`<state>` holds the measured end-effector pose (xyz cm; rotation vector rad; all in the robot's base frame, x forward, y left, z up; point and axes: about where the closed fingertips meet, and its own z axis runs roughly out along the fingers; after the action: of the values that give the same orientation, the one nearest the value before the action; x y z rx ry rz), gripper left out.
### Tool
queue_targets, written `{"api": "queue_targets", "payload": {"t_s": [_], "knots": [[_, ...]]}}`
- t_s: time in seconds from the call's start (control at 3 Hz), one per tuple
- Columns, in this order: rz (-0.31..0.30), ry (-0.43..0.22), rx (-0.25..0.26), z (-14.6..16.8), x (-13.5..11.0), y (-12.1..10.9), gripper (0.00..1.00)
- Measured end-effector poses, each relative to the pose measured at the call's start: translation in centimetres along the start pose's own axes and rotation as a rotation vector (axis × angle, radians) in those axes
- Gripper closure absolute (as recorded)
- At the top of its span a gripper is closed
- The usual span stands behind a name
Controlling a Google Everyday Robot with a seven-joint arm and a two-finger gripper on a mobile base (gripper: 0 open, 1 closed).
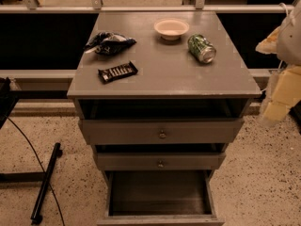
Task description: Close bottom drawer
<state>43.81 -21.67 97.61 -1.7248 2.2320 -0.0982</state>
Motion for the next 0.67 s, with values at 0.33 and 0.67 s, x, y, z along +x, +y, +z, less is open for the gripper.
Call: {"api": "queue_targets", "payload": {"t_s": [0.33,0.67], "knots": [[0.0,0.0,0.0,0.0,0.0,0.0,0.0],[0.015,-0.032,-0.014,2.6,0.1,0.8,0.0]]}}
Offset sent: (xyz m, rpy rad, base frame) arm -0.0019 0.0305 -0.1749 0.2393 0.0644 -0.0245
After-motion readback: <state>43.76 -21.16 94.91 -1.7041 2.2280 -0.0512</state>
